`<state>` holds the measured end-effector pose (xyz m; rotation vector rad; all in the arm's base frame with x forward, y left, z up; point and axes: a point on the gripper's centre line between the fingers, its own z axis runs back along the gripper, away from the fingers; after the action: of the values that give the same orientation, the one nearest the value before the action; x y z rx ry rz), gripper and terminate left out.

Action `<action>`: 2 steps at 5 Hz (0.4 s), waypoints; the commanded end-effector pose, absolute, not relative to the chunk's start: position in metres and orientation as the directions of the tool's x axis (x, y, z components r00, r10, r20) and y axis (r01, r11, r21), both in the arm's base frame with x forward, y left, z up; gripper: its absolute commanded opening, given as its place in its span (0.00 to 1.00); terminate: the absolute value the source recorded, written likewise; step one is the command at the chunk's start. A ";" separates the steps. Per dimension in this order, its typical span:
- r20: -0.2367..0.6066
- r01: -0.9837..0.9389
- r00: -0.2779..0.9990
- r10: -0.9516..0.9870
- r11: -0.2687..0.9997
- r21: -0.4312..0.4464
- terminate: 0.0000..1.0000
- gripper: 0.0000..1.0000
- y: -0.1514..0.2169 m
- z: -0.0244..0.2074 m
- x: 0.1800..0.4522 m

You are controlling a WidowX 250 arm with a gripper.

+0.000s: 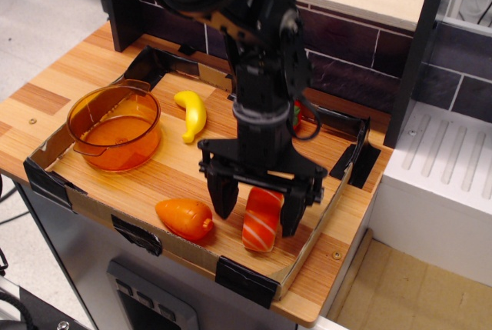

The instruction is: Take sushi out of pot

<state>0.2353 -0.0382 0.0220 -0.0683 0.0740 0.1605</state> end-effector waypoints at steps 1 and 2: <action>0.042 -0.225 0.972 0.233 0.964 -0.144 0.00 1.00 -0.015 0.098 0.252; 0.081 -0.260 0.958 0.274 0.953 -0.158 0.00 1.00 0.009 0.141 0.258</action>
<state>0.2593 0.0057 0.1251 -0.1449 -0.0585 0.2718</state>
